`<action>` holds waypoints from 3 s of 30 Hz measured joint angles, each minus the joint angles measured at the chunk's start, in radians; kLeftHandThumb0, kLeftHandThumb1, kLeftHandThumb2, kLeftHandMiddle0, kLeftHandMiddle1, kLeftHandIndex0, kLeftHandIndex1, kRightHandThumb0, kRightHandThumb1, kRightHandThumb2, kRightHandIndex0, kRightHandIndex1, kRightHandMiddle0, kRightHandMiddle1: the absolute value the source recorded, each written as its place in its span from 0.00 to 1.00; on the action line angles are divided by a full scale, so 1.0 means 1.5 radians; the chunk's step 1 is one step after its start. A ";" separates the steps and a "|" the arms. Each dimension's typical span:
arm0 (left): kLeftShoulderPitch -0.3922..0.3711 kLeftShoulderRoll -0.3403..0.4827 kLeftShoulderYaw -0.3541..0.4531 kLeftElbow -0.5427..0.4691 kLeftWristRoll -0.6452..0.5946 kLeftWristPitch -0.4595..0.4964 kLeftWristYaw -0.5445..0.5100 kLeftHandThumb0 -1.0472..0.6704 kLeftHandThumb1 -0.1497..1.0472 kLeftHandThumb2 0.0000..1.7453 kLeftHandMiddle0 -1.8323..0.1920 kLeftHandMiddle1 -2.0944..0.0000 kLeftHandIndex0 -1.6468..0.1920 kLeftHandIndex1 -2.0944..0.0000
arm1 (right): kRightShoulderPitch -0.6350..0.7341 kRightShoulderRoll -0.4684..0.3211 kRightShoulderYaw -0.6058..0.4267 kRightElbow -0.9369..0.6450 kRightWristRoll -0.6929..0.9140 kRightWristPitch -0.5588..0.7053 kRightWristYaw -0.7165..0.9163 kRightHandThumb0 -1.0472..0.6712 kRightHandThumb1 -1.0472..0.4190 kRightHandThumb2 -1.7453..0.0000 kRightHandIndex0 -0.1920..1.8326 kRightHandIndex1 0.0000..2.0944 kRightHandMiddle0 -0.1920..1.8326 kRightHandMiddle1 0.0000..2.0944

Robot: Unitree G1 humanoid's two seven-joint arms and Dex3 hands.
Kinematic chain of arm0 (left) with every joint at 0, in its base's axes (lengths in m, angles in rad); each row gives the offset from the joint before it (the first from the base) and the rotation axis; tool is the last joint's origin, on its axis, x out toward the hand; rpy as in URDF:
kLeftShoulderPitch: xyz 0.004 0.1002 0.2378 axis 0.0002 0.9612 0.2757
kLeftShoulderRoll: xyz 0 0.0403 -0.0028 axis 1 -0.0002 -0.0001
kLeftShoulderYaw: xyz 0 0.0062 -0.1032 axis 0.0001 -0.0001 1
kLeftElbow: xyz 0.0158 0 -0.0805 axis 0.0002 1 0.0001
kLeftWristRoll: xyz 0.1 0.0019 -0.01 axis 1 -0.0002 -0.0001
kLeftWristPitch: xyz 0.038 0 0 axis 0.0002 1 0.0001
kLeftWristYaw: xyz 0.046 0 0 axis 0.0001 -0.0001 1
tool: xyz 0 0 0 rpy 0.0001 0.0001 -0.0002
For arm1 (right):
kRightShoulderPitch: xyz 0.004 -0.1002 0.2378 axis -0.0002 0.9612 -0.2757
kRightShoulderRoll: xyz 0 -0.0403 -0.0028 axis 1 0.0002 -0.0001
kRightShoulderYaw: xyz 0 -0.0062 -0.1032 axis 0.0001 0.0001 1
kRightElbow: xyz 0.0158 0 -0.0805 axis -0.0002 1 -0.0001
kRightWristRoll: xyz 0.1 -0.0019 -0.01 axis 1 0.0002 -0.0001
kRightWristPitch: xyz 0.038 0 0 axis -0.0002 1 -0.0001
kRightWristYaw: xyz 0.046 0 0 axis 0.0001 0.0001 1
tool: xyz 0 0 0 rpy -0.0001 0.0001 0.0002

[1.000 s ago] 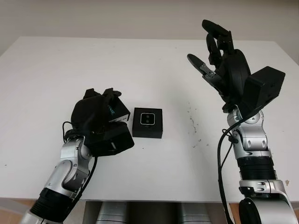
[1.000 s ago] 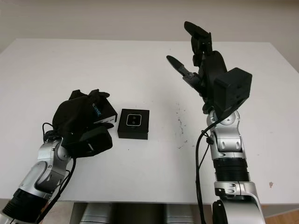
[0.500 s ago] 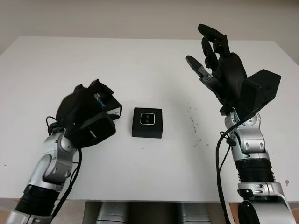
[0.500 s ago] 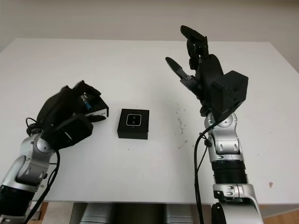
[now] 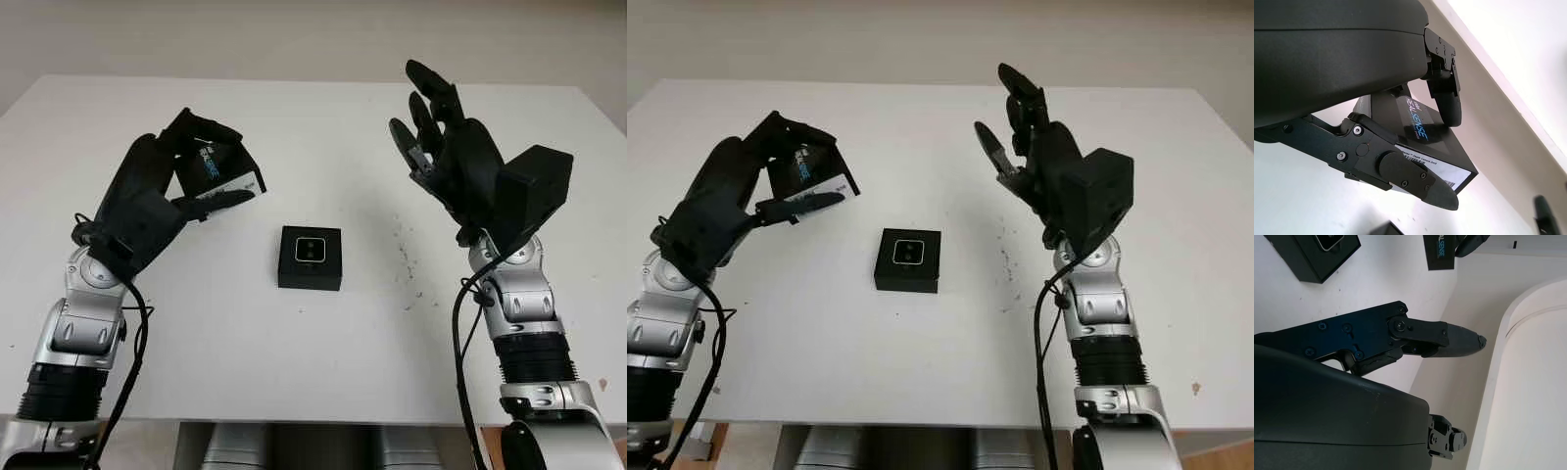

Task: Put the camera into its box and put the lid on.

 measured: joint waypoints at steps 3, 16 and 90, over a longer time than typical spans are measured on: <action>-0.005 0.000 -0.004 0.001 -0.010 -0.007 -0.024 0.55 1.00 0.04 0.72 0.37 0.75 0.39 | 0.000 0.000 -0.001 -0.002 0.008 0.004 0.005 0.21 0.00 0.59 0.00 0.00 0.00 0.00; -0.012 -0.016 -0.044 0.046 -0.026 -0.063 -0.079 0.54 1.00 0.06 0.73 0.33 0.76 0.36 | 0.000 0.008 -0.004 -0.003 0.034 0.015 -0.005 0.17 0.00 0.61 0.00 0.00 0.00 0.00; -0.024 -0.073 -0.149 0.205 0.072 -0.283 -0.063 0.55 1.00 0.05 0.78 0.22 0.83 0.30 | 0.020 0.014 -0.002 -0.042 0.039 0.054 -0.022 0.17 0.00 0.63 0.00 0.00 0.00 0.00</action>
